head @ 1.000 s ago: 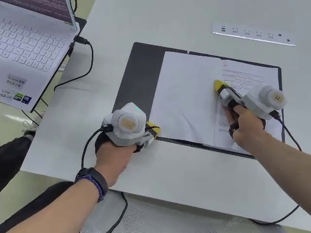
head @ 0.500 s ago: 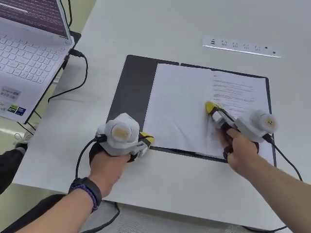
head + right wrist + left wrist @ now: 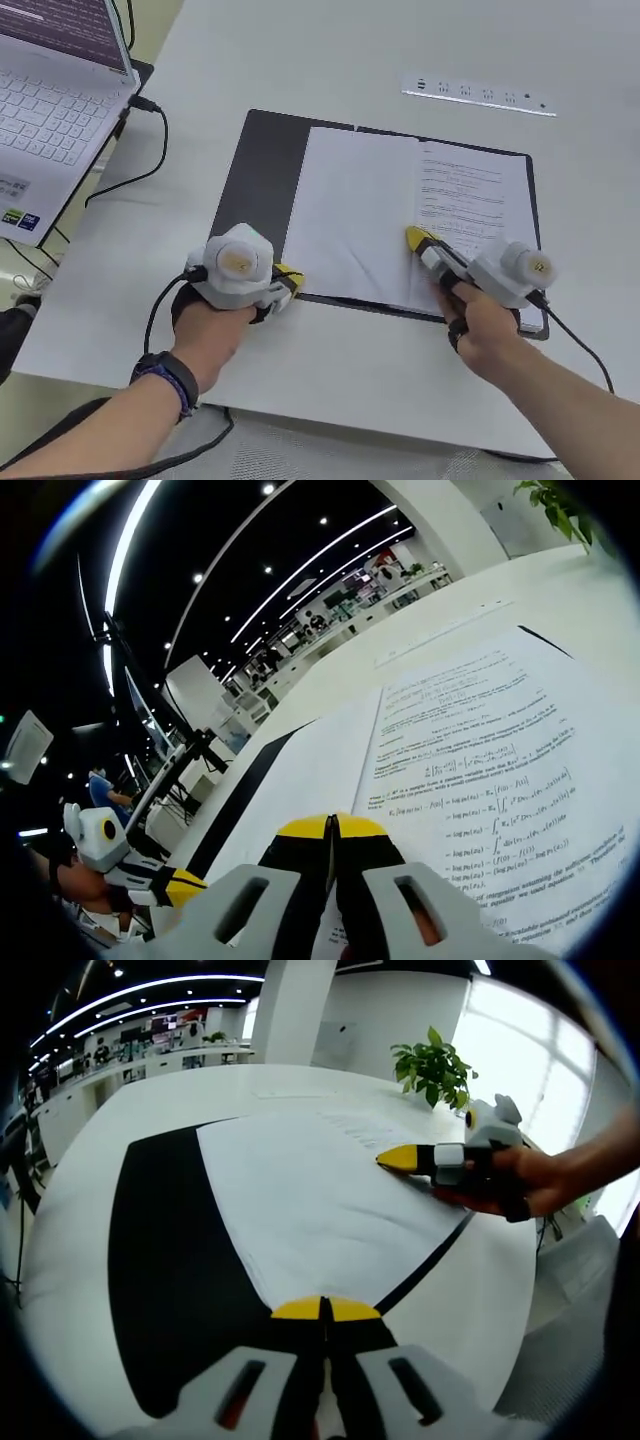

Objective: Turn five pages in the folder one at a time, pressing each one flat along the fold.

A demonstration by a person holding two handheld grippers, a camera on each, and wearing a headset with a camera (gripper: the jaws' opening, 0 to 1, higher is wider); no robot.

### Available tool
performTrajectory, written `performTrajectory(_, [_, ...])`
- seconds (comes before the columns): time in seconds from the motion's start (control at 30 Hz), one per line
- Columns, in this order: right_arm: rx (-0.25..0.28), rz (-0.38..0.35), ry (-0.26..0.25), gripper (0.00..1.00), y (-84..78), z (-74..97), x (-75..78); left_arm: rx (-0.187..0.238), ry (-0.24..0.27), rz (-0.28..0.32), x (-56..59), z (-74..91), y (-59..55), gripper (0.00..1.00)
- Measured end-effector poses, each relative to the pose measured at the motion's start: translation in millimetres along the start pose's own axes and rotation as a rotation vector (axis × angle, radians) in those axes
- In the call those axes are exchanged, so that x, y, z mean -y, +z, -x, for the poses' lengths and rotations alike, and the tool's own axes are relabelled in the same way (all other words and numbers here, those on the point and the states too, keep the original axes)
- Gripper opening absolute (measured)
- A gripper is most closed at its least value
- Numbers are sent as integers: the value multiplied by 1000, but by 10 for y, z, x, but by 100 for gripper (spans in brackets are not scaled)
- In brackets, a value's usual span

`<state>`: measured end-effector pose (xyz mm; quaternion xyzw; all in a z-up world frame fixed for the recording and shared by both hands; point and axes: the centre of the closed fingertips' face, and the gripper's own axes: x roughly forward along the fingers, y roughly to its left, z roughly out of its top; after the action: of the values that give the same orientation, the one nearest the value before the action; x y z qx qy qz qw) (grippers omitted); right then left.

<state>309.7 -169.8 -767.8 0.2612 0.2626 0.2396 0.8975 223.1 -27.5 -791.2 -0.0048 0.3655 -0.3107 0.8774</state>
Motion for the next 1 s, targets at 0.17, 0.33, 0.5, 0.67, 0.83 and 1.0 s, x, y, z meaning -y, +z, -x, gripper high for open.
performTrajectory(0.17, [-31,6,10,0,-95,80,-7,3,0,-2,2,4,0,0])
performTrajectory(0.33, [-58,20,22,0,-230,194,-38,10,9,-3,3,6,0,0])
performTrajectory(0.5, [-62,13,22,0,-313,276,-51,15,15,0,4,10,1,0])
performTrajectory(0.67, [-68,12,21,0,-374,337,-75,18,13,-1,10,14,1,0])
performTrajectory(0.83, [-72,12,22,0,-447,418,-98,18,14,-7,16,22,1,0])
performTrajectory(1.0, [-78,4,12,0,-504,488,-122,19,20,-11,22,22,4,0])
